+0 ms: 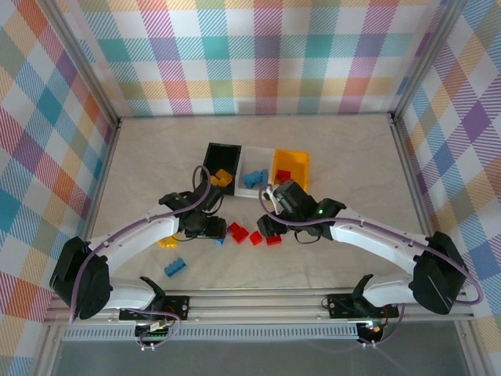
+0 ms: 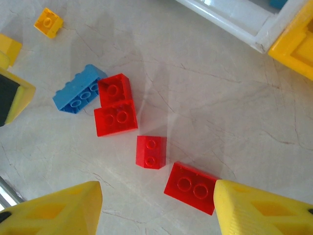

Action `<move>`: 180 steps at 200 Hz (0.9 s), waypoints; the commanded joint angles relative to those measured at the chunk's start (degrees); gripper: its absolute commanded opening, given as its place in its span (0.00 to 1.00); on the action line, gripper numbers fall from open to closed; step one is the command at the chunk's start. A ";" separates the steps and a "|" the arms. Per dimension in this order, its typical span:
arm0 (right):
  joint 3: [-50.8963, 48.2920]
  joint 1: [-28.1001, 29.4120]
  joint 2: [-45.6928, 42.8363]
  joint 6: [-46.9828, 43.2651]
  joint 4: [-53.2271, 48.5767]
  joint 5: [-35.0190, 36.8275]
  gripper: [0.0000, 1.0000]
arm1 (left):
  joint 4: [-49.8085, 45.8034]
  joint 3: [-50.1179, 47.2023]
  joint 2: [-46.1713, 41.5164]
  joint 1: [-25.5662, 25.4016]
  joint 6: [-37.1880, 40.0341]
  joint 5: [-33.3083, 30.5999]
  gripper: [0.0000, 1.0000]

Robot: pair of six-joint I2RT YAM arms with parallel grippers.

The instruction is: Sort the legos into containers by color

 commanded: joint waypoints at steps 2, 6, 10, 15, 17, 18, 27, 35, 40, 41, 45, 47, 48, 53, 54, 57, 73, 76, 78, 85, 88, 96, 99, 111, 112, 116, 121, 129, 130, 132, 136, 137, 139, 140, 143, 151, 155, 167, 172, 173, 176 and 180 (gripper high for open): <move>-0.77 -0.47 -1.90 1.21 0.47 0.61 0.62 | 1.92 -1.99 -1.16 -1.51 -1.47 2.48 0.64; -0.84 -0.45 -1.92 1.21 0.40 0.65 0.62 | 2.19 -2.19 -1.00 -1.84 -1.48 2.55 0.63; -0.84 -0.46 -1.95 1.23 0.38 0.65 0.62 | 2.45 -2.39 -0.70 -2.04 -1.56 2.52 0.63; -0.86 -0.44 -2.04 1.21 0.31 0.71 0.62 | 2.65 -2.63 -0.31 -2.39 -1.52 2.47 0.63; -0.85 -0.48 -2.10 1.21 0.28 0.74 0.62 | 2.78 -2.72 -0.22 -2.48 -1.58 2.47 0.63; -0.87 -0.49 -2.12 1.21 0.32 0.74 0.62 | 2.85 -2.78 -0.10 -2.51 -1.62 2.47 0.64; -0.88 -0.48 -2.10 1.30 0.30 0.68 0.62 | 3.33 -3.01 0.75 -2.91 -1.66 2.55 0.63; -0.88 -0.53 -2.10 1.37 0.42 0.75 0.62 | 3.81 -3.11 1.42 -3.12 -1.63 2.39 0.63; -0.86 -0.49 -2.14 1.39 0.39 0.73 0.62 | 4.16 -3.15 1.88 -3.24 -1.59 2.30 0.63; -0.83 -0.49 -2.10 1.39 0.38 0.70 0.62 | 4.20 -3.17 2.00 -3.29 -1.58 2.30 0.63; -0.87 -0.49 -2.07 1.39 0.38 0.75 0.62 | 4.53 -3.24 2.28 -3.37 -1.53 2.21 0.63; -0.88 -0.49 -2.06 1.39 0.43 0.68 0.62 | 4.73 -3.29 2.51 -3.41 -1.56 2.21 0.62; -0.88 -0.49 -2.06 1.39 0.40 0.67 0.62 | 4.79 -3.29 2.58 -3.37 -1.57 2.21 0.62; -0.87 -0.49 -2.00 1.45 0.52 0.65 0.62 | 5.19 -3.44 3.14 -3.41 -1.50 2.05 0.62; -0.87 -0.49 -2.03 1.46 0.53 0.66 0.62 | 5.29 -3.41 3.25 -3.41 -1.49 2.00 0.62; -0.88 -0.51 -2.03 1.47 0.51 0.62 0.62 | 5.56 -3.44 3.53 -3.37 -1.57 1.88 0.62; -0.90 -0.50 -2.14 1.48 0.51 0.71 0.62 | 6.64 -3.46 5.75 -3.41 -1.05 1.21 0.61; -0.88 -0.49 -2.22 1.55 0.51 0.67 0.62 | 6.90 -3.47 6.28 -3.40 -0.93 1.02 0.60; -0.93 -0.49 -2.23 1.56 0.53 0.68 0.62 | 7.12 -3.46 6.46 -3.37 -0.89 0.99 0.60; -0.97 -0.54 -2.26 1.49 0.49 0.75 0.62 | 7.52 -3.39 7.77 -3.40 -0.60 0.85 0.59; -0.97 -0.50 -2.31 1.48 0.38 0.74 0.62 | 7.72 -3.26 8.31 -3.36 -0.48 0.88 0.59; -0.91 -0.53 -2.47 1.39 0.21 0.90 0.62 | 8.26 -3.07 9.52 -3.41 -0.23 0.79 0.58; -0.96 -0.51 -2.49 1.39 0.19 0.94 0.62 | 8.51 -2.97 9.91 -3.40 -0.24 0.74 0.58; -1.12 -0.56 -2.84 1.40 0.06 1.03 0.62 | 9.30 -2.70 11.52 -3.39 -0.01 0.41 0.57; -1.13 -0.57 -2.89 1.39 0.08 1.07 0.62 | 9.30 -2.59 11.66 -3.36 -0.04 0.34 0.56; -1.14 -0.58 -2.93 1.31 0.03 1.10 0.62 | 9.48 -2.44 12.13 -3.36 -0.04 0.08 0.56; -1.12 -0.57 -3.06 1.30 -0.06 1.14 0.62 | 9.67 -2.29 12.62 -3.36 -0.07 -0.36 0.54; -1.23 -0.54 -3.20 1.30 -0.08 1.12 0.62 | 10.01 -2.06 13.50 -3.41 -0.01 -0.76 0.53; -1.23 -0.56 -3.24 1.30 -0.12 1.20 0.62 | 10.07 -2.06 13.70 -3.42 0.00 -0.82 0.53; -1.23 -0.58 -3.27 1.30 -0.11 1.21 0.62 | 10.18 -2.01 13.89 -3.37 0.00 -0.86 0.53; -1.29 -0.64 -3.28 1.31 -0.08 1.22 0.62 | 10.32 -1.90 14.40 -3.42 0.09 -1.12 0.53; -1.31 -0.61 -3.33 1.31 -0.08 1.25 0.62 | 10.35 -1.89 14.50 -3.42 0.14 -1.13 0.52; -1.27 -0.59 -3.32 1.30 -0.08 1.25 0.62 | 10.38 -1.75 14.77 -3.35 0.17 -1.22 0.52; -1.30 -0.58 -3.30 1.30 -0.08 1.22 0.62 | 10.38 -1.68 14.95 -3.39 0.26 -1.27 0.52; -1.38 -0.65 -3.32 1.30 -0.10 1.20 0.62 | 10.46 -1.55 15.29 -3.37 0.35 -1.39 0.51; -1.53 -0.64 -3.42 1.34 -0.06 1.26 0.62 | 10.54 -1.15 16.23 -3.41 0.49 -1.73 0.48; -1.53 -0.66 -3.40 1.30 0.03 1.25 0.62 | 10.50 -0.93 16.67 -3.41 0.60 -1.75 0.48; -1.66 -0.70 -3.41 1.30 0.17 1.21 0.62 | 10.57 -0.35 17.77 -3.42 0.91 -2.04 0.43; -1.74 -0.78 -3.42 1.30 0.19 1.23 0.62 | 10.63 -0.19 18.06 -3.40 0.94 -2.20 0.41; -1.75 -0.73 -3.44 1.30 0.19 1.20 0.62 | 10.64 -0.11 18.09 -3.37 1.00 -2.19 0.41; -1.76 -0.72 -3.48 1.30 0.26 1.15 0.62 | 10.64 -0.04 18.26 -3.39 1.05 -2.26 0.41; -1.76 -0.74 -3.46 1.31 0.32 1.17 0.62 | 10.61 0.12 18.37 -3.39 1.12 -2.35 0.41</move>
